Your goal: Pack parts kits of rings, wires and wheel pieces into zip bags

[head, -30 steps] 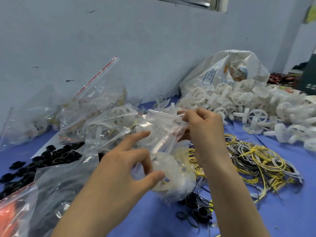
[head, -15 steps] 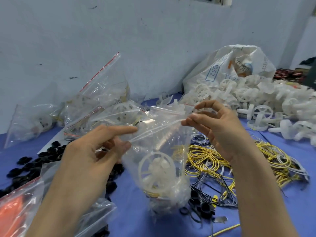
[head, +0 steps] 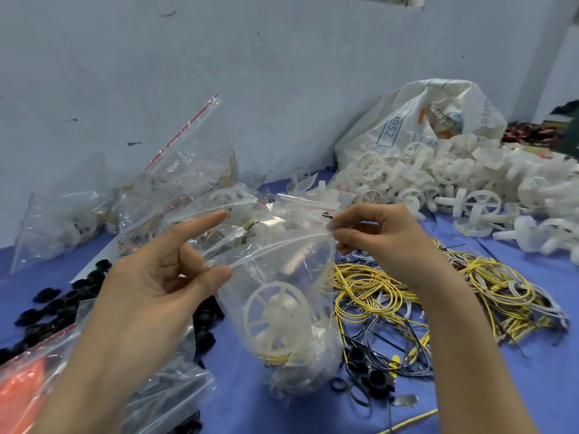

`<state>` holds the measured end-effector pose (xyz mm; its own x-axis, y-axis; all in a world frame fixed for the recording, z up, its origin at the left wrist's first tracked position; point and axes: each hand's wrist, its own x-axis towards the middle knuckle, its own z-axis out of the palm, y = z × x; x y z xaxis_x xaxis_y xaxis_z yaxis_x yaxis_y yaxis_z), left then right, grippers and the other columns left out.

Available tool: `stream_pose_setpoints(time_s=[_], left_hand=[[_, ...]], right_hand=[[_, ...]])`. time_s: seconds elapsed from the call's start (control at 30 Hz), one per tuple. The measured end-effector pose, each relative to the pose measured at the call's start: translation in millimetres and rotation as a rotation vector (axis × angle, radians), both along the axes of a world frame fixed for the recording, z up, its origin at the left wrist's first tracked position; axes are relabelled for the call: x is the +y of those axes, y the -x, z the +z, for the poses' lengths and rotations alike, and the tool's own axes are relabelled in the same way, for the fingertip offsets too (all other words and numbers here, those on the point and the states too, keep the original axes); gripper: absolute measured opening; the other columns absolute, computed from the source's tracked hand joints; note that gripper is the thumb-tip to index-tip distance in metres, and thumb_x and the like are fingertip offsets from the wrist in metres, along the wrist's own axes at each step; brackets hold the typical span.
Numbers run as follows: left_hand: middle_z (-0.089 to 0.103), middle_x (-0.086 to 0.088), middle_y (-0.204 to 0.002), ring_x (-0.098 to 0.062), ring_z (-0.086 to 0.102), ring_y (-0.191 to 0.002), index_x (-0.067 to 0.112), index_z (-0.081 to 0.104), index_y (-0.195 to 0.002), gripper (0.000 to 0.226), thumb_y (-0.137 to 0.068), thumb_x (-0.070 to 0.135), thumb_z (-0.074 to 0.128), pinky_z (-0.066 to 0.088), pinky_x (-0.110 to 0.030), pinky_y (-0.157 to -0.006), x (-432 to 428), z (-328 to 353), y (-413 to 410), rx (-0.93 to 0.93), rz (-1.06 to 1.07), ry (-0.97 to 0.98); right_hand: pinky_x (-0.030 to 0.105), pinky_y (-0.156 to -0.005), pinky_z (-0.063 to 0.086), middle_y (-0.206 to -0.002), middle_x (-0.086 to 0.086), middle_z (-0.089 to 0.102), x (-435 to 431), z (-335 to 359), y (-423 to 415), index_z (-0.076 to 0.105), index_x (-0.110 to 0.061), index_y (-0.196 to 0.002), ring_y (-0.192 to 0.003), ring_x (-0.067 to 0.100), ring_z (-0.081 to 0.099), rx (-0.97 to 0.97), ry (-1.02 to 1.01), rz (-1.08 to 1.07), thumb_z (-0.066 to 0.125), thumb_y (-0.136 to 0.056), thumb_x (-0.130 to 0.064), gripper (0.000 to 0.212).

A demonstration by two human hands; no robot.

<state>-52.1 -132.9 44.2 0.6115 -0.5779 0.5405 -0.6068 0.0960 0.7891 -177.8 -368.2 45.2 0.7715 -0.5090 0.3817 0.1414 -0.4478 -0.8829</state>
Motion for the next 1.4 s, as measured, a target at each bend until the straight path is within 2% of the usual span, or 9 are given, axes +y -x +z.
stream_pose_setpoints(time_s=[0.1, 0.23, 0.33, 0.4, 0.47, 0.63, 0.93, 1.17, 1.4], left_hand=[[0.056, 0.012, -0.065, -0.001, 0.056, -0.062, 0.055, 0.066, -0.108, 0.05, -0.063, 0.035, 0.072, 0.047, -0.005, -0.071, -3.3, -2.5, -2.9, -0.017, 0.046, 0.04], [0.055, 0.015, -0.065, 0.002, 0.058, -0.063, 0.053, 0.067, -0.108, 0.047, -0.067, 0.03, 0.071, 0.047, -0.004, -0.074, -6.8, -0.7, -0.3, -0.038, 0.065, 0.108], [0.062, 0.012, -0.069, 0.001, 0.061, -0.067, 0.052, 0.068, -0.105, 0.043, -0.068, 0.032, 0.07, 0.047, -0.005, -0.076, -9.1, 2.7, 5.7, -0.057, 0.066, 0.115], [0.065, 0.012, -0.072, -0.001, 0.063, -0.069, 0.053, 0.068, -0.103, 0.042, -0.066, 0.032, 0.07, 0.047, -0.006, -0.075, -14.2, 4.3, 12.1, -0.072, 0.049, 0.09], [0.066, 0.01, -0.074, -0.004, 0.063, -0.069, 0.054, 0.068, -0.102, 0.043, -0.067, 0.03, 0.071, 0.048, -0.009, -0.075, -21.7, 5.6, 19.1, -0.079, 0.028, 0.081], [0.068, 0.005, -0.078, -0.01, 0.065, -0.074, 0.051, 0.066, -0.107, 0.043, -0.071, 0.028, 0.071, 0.05, -0.01, -0.075, -28.6, 7.8, 30.3, -0.101, -0.029, 0.066], [0.065, 0.003, -0.076, -0.014, 0.065, -0.076, 0.052, 0.064, -0.105, 0.043, -0.078, 0.02, 0.071, 0.053, -0.021, -0.078, -28.3, 4.4, 27.6, -0.075, -0.093, 0.047], [0.064, 0.006, -0.078, -0.012, 0.064, -0.078, 0.05, 0.06, -0.106, 0.042, -0.078, 0.02, 0.062, 0.048, -0.013, -0.074, -28.1, 3.7, 25.8, -0.108, -0.061, 0.018], [0.068, 0.017, -0.076, -0.002, 0.065, -0.076, 0.029, 0.062, -0.071, 0.004, -0.074, 0.03, 0.066, 0.046, -0.008, -0.065, -33.3, 1.3, 26.3, -0.174, 0.092, -0.064]], right_hand=[[0.019, -0.062, 0.05, -0.067, -0.004, 0.063, -1.4, -0.2, -0.7, 0.068, -0.018, -0.084, -0.061, 0.01, 0.062, -0.014, 0.076, 0.003, 0.062, -0.086, 0.003, 0.022], [0.018, -0.059, 0.045, -0.067, -0.007, 0.057, 0.8, 6.1, 5.5, 0.06, -0.017, -0.091, -0.06, 0.008, 0.054, -0.12, 0.045, 0.006, 0.061, -0.086, 0.005, 0.022], [0.024, -0.07, 0.046, -0.076, -0.011, 0.062, 5.8, 16.3, 15.5, 0.06, -0.028, -0.102, -0.073, 0.009, 0.057, -0.057, 0.18, -0.087, 0.068, -0.082, -0.006, 0.032], [0.016, -0.084, 0.042, -0.091, -0.018, 0.066, 17.9, 26.0, 20.0, 0.061, -0.037, -0.109, -0.092, 0.002, 0.059, 0.002, 0.305, -0.071, 0.074, -0.077, -0.02, 0.038], [0.011, -0.09, 0.038, -0.098, -0.018, 0.067, 36.7, 33.7, 16.1, 0.066, -0.036, -0.104, -0.102, -0.002, 0.056, 0.04, 0.411, 0.022, 0.078, -0.074, -0.03, 0.033], [0.021, -0.082, 0.044, -0.084, -0.006, 0.07, 62.6, 35.8, -2.0, 0.072, -0.018, -0.084, -0.084, 0.002, 0.06, 0.079, 0.472, 0.152, 0.076, -0.078, -0.016, 0.007], [0.021, -0.086, 0.04, -0.08, -0.008, 0.067, 62.8, 36.9, -1.3, 0.069, -0.021, -0.078, -0.092, 0.008, 0.053, 0.077, 0.495, 0.205, 0.074, -0.078, -0.012, 0.01], [0.012, -0.081, 0.039, -0.081, -0.005, 0.068, 56.2, 36.3, 2.4, 0.071, -0.015, -0.078, -0.085, 0.004, 0.054, 0.109, 0.467, 0.185, 0.073, -0.078, -0.008, 0.007], [0.022, -0.089, 0.038, -0.084, -0.009, 0.066, 61.6, 34.4, -4.6, 0.069, -0.019, -0.081, -0.094, 0.009, 0.052, 0.123, 0.534, 0.146, 0.072, -0.081, -0.014, 0.006]])
